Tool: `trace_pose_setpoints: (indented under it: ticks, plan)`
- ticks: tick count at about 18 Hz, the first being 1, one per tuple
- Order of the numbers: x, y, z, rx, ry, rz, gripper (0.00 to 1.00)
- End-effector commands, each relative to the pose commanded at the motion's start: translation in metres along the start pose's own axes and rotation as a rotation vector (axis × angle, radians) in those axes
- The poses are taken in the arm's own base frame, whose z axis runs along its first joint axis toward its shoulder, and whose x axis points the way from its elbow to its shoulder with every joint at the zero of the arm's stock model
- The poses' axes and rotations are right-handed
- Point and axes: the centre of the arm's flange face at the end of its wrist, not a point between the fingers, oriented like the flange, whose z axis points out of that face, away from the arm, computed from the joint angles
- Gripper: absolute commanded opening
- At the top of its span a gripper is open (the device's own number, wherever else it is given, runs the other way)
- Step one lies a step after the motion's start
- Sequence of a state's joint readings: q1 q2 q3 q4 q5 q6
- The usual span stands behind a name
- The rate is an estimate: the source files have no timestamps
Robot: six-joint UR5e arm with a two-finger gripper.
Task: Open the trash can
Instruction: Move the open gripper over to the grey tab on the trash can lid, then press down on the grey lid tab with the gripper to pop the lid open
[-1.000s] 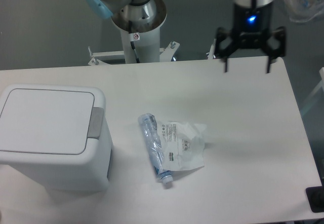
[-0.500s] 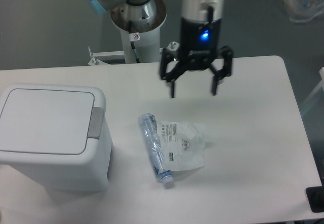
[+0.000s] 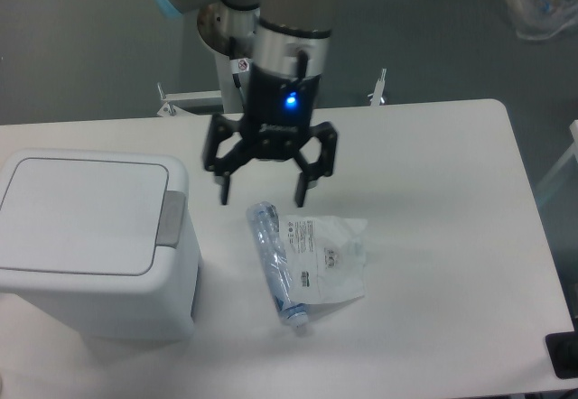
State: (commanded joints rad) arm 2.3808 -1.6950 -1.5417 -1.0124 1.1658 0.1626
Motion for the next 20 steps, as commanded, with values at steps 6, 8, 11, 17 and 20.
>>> trace_pose_setpoints:
  ticks: [6, 8, 11, 17, 20]
  plan:
    - [0.006, 0.000, 0.020, -0.021, 0.009, 0.015, 1.00]
    - [0.008, 0.001, 0.024, -0.027, 0.011, 0.018, 1.00]
    - [0.007, 0.001, 0.027, -0.031, 0.012, 0.016, 1.00]
    - [0.006, 0.005, 0.034, -0.043, 0.017, 0.014, 1.00]
    - [0.009, 0.006, 0.036, -0.047, 0.018, 0.020, 1.00]
